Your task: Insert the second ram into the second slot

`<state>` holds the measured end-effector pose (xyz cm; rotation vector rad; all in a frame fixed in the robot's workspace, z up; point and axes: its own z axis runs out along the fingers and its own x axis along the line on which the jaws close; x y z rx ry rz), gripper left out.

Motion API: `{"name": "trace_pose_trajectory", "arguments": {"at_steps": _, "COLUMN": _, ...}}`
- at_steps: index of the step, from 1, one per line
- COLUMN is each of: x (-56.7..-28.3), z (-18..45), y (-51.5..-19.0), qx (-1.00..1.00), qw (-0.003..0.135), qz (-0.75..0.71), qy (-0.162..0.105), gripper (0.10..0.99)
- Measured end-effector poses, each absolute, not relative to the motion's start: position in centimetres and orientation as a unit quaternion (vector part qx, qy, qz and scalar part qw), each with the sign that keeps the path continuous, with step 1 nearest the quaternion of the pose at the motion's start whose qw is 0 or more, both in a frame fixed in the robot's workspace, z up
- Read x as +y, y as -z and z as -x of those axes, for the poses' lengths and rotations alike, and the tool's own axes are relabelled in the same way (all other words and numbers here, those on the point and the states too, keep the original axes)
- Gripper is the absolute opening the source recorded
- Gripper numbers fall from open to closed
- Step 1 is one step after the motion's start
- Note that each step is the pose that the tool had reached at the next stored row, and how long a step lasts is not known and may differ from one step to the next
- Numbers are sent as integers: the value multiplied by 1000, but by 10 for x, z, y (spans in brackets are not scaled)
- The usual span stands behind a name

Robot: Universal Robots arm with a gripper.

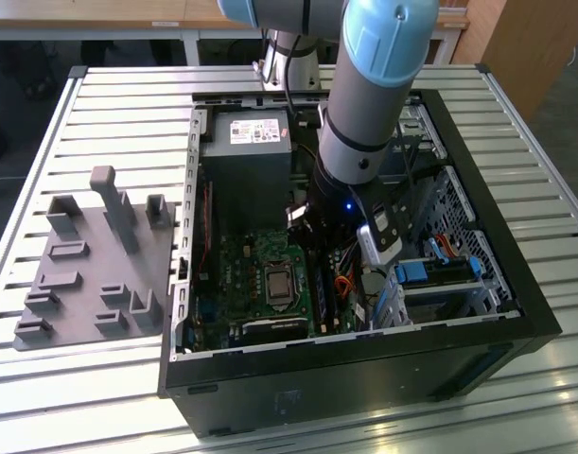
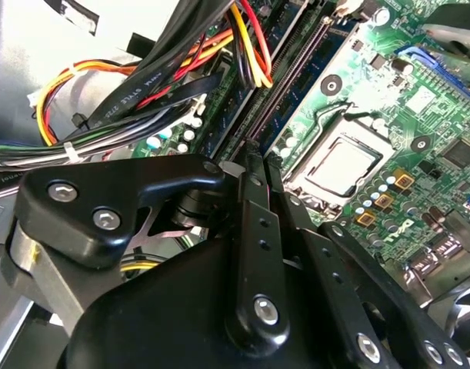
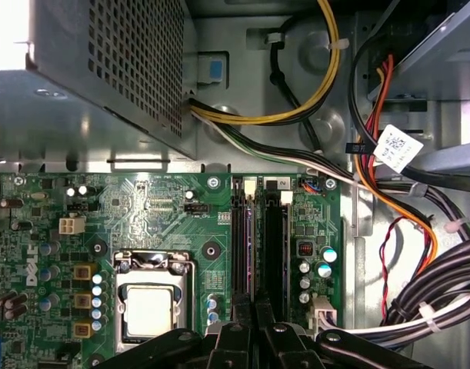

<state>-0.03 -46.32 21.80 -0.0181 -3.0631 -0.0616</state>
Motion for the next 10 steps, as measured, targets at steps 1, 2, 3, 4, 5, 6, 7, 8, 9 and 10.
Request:
{"name": "trace_pose_trajectory", "arguments": {"at_steps": 1, "x": -463, "z": 0, "y": -218, "qx": -999, "qw": 39, "qz": 6, "qy": 20, "gripper": 137}}
{"name": "trace_pose_trajectory", "arguments": {"at_steps": 2, "x": -463, "z": 0, "y": -217, "qx": -999, "qw": 39, "qz": 6, "qy": 20, "gripper": 137}}
{"name": "trace_pose_trajectory", "arguments": {"at_steps": 3, "x": -463, "z": 0, "y": -217, "qx": -999, "qw": 39, "qz": 6, "qy": 20, "gripper": 137}}
{"name": "trace_pose_trajectory", "arguments": {"at_steps": 4, "x": -463, "z": 0, "y": -217, "qx": -999, "qw": 39, "qz": 6, "qy": 20, "gripper": 137}}
{"name": "trace_pose_trajectory", "arguments": {"at_steps": 5, "x": -463, "z": 0, "y": -217, "qx": -999, "qw": 39, "qz": 6, "qy": 20, "gripper": 137}}
{"name": "trace_pose_trajectory", "arguments": {"at_steps": 6, "x": -463, "z": 0, "y": -216, "qx": -999, "qw": 39, "qz": 6, "qy": 20, "gripper": 137}}
{"name": "trace_pose_trajectory", "arguments": {"at_steps": 7, "x": -463, "z": 0, "y": -216, "qx": -999, "qw": 39, "qz": 6, "qy": 20, "gripper": 137}}
{"name": "trace_pose_trajectory", "arguments": {"at_steps": 8, "x": -463, "z": 0, "y": -216, "qx": -999, "qw": 39, "qz": 6, "qy": 20, "gripper": 137}}
{"name": "trace_pose_trajectory", "arguments": {"at_steps": 9, "x": -463, "z": 0, "y": -215, "qx": -999, "qw": 39, "qz": 6, "qy": 20, "gripper": 137}}
{"name": "trace_pose_trajectory", "arguments": {"at_steps": 10, "x": -463, "z": 0, "y": -215, "qx": -999, "qw": 39, "qz": 6, "qy": 20, "gripper": 137}}
